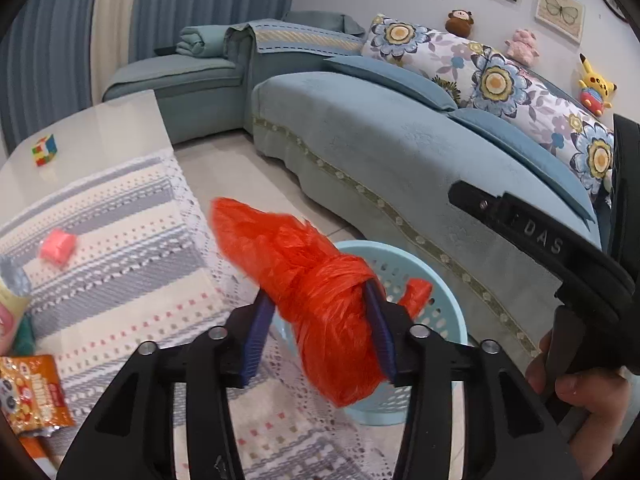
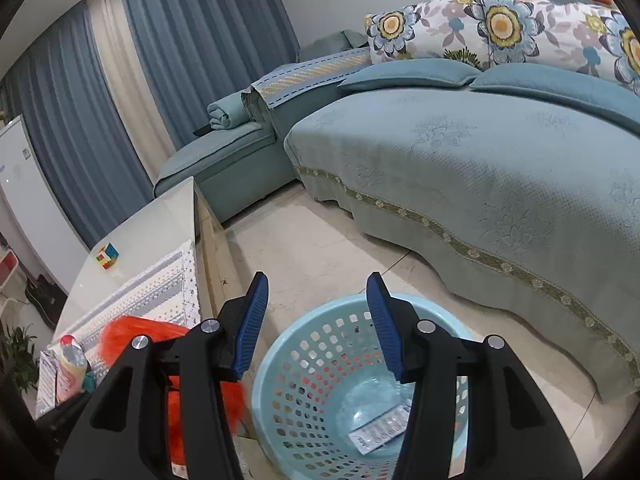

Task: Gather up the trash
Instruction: 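Carry the red bag with the left tool toward the blue basket and release it, then return both tools to the table over the remaining trash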

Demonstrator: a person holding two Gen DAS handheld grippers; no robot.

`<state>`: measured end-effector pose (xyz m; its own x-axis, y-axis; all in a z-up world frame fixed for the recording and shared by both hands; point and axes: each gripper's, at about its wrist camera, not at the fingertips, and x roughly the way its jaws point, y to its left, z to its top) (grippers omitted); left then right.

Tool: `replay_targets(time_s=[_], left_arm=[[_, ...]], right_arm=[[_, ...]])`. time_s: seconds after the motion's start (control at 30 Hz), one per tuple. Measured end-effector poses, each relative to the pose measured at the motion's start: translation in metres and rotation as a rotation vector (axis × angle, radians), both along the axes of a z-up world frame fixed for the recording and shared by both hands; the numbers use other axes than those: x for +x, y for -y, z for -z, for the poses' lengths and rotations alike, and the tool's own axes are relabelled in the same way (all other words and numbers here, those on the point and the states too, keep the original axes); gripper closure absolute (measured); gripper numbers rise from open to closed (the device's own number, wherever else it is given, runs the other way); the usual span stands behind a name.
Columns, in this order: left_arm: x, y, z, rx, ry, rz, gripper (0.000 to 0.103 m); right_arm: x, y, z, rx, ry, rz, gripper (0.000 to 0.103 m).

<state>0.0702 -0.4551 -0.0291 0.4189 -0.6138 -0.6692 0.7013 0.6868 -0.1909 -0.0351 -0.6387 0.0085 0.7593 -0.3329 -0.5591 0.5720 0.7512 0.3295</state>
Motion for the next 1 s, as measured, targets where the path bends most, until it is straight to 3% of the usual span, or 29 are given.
replay_targets(time_s=[0.07,0.1,0.33,0.47,0.53,0.57,0.6,0.73,0.83,0.87,1.0], left_arm=[[0.0,-0.001,0.001,-0.015,-0.005,0.005,0.029],[0.002,-0.003,0.002,-0.022,-0.011,0.004,0.026],[0.013,-0.027,0.001,0.018,-0.043,-0.049,0.025],[0.019,-0.07,-0.009,0.029,-0.008,-0.108,0.021],[0.021,-0.089,-0.016,0.04,0.015,-0.14,0.02],[0.022,-0.102,-0.02,0.052,0.028,-0.16,0.02],[0.022,-0.116,-0.024,0.063,0.044,-0.176,0.02],[0.019,-0.174,-0.039,0.11,0.113,-0.226,0.017],[0.017,-0.215,-0.052,0.164,0.181,-0.277,0.016],[0.016,-0.235,-0.056,0.177,0.209,-0.304,0.014],[0.011,-0.308,-0.056,0.224,0.335,-0.439,0.012]], right_arm=[[0.003,0.0,-0.001,0.003,0.001,-0.005,0.055],[0.004,-0.002,-0.001,0.003,0.0,-0.008,0.055],[0.015,-0.012,0.003,0.019,-0.026,-0.056,0.055],[0.025,-0.027,0.003,0.001,-0.027,-0.098,0.055],[0.031,-0.036,0.003,0.008,-0.024,-0.133,0.05],[0.037,-0.044,0.004,0.034,-0.012,-0.188,0.04],[0.043,-0.05,0.004,0.061,-0.003,-0.243,0.037],[0.064,-0.095,0.002,0.081,0.023,-0.436,0.035],[0.078,-0.142,-0.001,0.028,0.029,-0.608,0.017],[0.083,-0.162,-0.002,0.021,0.03,-0.693,0.006],[0.093,-0.224,0.003,-0.014,0.01,-0.887,0.006]])
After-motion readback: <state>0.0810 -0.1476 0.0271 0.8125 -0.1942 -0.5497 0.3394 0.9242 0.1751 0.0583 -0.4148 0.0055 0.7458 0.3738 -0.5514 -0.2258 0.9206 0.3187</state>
